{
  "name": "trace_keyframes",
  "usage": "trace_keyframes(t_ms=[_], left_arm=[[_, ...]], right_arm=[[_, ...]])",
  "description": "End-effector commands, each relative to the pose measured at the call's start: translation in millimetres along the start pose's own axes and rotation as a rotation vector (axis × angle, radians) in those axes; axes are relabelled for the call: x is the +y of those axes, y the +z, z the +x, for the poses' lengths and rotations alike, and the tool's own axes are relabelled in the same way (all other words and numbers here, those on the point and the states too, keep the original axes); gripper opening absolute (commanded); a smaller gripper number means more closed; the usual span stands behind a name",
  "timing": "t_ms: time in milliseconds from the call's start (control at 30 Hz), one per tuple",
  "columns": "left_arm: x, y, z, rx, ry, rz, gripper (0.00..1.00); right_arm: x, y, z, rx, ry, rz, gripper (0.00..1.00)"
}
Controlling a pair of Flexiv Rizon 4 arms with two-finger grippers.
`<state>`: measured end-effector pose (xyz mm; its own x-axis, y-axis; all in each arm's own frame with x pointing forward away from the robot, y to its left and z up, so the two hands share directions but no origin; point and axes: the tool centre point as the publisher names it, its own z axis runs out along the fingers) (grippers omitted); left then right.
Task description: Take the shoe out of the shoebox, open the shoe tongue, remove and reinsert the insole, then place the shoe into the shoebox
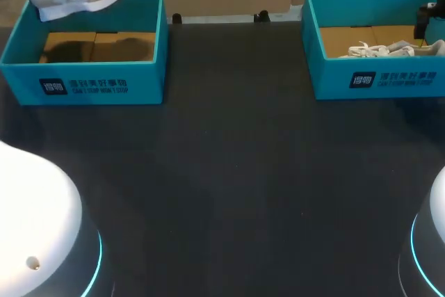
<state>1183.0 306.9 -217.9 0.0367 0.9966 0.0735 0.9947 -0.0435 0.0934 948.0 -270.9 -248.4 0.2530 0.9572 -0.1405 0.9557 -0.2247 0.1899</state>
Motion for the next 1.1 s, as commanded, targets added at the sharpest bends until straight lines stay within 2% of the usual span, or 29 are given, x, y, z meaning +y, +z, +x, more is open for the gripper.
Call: trace_keyframes(t_ms=[33, 200, 1100], left_arm=[[-21, -36, -0.3, 0.003, -0.002, -0.057, 0.0], [-23, -56, 2.2, 0.004, -0.005, -0.088, 0.0], [-23, -56, 2.2, 0.004, -0.005, -0.088, 0.0]], right_arm=[[-0.1, 0, 0.2, 0.0, 0.0, 0.0, 1.0], [-0.1, 0, 0.2, 0.0, 0.0, 0.0, 1.0], [-0.1, 0, 0.2, 0.0, 0.0, 0.0, 1.0]])
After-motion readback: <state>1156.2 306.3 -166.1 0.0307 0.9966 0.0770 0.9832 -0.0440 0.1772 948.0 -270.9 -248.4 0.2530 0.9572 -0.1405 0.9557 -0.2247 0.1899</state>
